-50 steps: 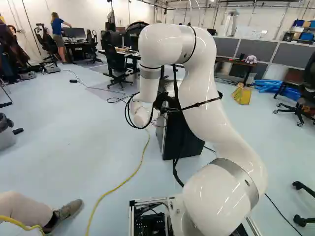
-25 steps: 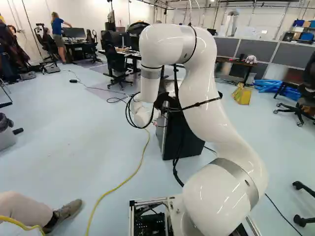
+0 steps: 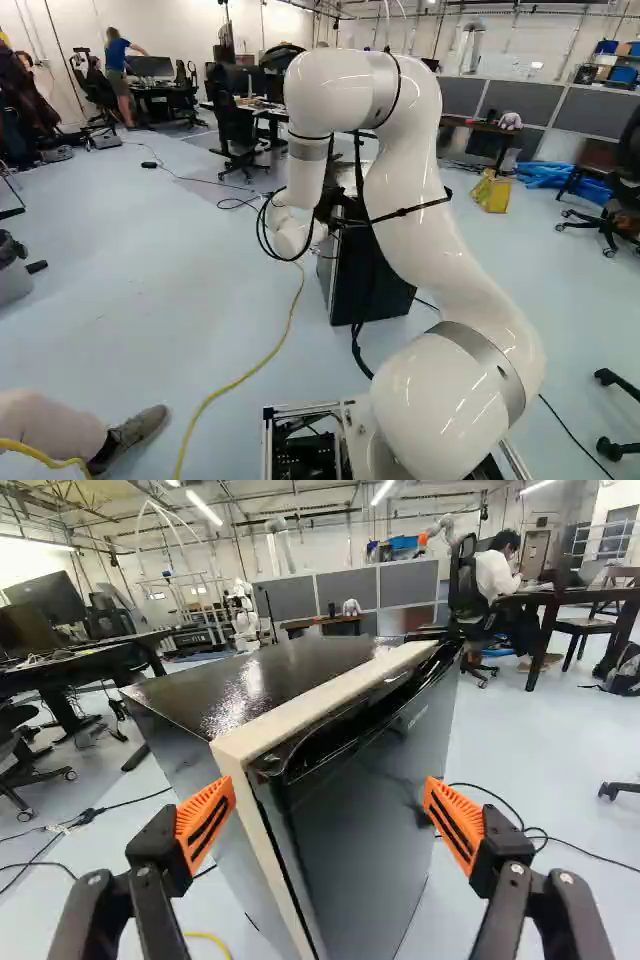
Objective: Grab a drink from the fridge
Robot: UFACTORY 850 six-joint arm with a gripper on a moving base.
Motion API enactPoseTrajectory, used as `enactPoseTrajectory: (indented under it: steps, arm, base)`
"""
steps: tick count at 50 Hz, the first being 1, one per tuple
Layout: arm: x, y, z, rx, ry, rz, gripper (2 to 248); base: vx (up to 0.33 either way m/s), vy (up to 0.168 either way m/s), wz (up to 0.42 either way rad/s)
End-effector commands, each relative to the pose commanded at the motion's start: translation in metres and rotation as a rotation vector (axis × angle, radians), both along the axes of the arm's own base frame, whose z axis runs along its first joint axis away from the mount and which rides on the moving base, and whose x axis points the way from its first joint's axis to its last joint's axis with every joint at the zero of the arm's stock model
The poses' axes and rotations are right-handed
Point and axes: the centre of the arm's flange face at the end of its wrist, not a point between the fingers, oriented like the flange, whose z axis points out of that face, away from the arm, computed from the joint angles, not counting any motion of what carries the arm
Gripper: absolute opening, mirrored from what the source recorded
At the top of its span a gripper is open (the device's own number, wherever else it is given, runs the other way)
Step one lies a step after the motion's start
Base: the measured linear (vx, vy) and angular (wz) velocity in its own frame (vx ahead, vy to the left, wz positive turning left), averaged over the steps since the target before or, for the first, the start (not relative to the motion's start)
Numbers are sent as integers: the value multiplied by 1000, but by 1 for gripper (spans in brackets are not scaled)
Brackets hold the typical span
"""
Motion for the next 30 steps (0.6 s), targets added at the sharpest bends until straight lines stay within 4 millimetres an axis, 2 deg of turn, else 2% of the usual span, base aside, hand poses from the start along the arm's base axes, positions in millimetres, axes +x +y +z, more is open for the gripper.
enactPoseTrajectory:
  steps: [30]
  arm:
    - [-2, -5, 0, -1, 3, -7, 247]
  base:
    - [0, 0, 0]
